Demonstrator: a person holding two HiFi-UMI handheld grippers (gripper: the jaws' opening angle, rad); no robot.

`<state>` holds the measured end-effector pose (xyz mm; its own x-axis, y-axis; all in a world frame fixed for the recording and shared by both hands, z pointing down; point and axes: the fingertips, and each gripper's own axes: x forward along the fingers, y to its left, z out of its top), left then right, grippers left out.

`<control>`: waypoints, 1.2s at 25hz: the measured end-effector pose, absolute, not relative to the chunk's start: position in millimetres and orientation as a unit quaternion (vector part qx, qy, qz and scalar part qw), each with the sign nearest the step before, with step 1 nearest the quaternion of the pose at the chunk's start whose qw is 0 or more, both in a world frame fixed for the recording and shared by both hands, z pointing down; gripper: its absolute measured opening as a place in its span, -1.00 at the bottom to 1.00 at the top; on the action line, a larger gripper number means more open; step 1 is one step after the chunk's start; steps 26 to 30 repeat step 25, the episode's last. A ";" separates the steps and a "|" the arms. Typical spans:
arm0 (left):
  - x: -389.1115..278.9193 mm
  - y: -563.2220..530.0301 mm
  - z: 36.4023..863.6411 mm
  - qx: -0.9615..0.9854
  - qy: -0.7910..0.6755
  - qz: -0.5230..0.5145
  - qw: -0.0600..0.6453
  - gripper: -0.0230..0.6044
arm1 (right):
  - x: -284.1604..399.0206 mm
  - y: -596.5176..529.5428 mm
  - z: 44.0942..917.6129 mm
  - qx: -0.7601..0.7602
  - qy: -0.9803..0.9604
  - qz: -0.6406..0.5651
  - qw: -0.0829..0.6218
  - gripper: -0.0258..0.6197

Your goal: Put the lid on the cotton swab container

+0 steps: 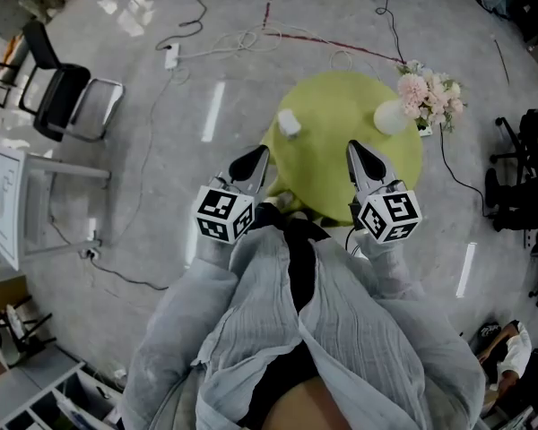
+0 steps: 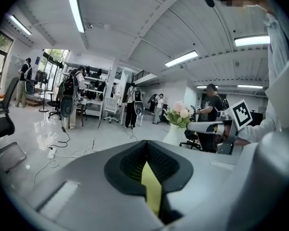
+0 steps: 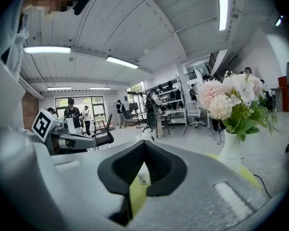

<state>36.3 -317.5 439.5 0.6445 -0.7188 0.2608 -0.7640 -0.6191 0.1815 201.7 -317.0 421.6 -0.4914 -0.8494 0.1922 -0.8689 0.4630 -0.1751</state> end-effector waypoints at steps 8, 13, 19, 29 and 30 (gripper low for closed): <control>42.5 -306.9 440.1 0.891 -0.425 0.072 0.143 -0.87 | 202.7 -304.8 431.1 0.493 -0.857 0.137 0.050 -0.92; 45.0 -297.3 443.6 0.889 -0.428 0.075 0.145 -0.87 | 201.2 -296.1 434.7 0.486 -0.861 0.138 0.055 -0.92; 46.2 -288.9 448.5 0.889 -0.427 0.078 0.146 -0.87 | 198.4 -285.4 437.7 0.483 -0.862 0.139 0.056 -0.92; 52.0 -283.8 452.6 0.892 -0.422 0.083 0.141 -0.87 | 198.5 -278.4 441.9 0.481 -0.863 0.140 0.059 -0.92; 52.0 -283.8 452.6 0.892 -0.422 0.083 0.141 -0.87 | 198.5 -278.4 441.9 0.481 -0.863 0.140 0.059 -0.92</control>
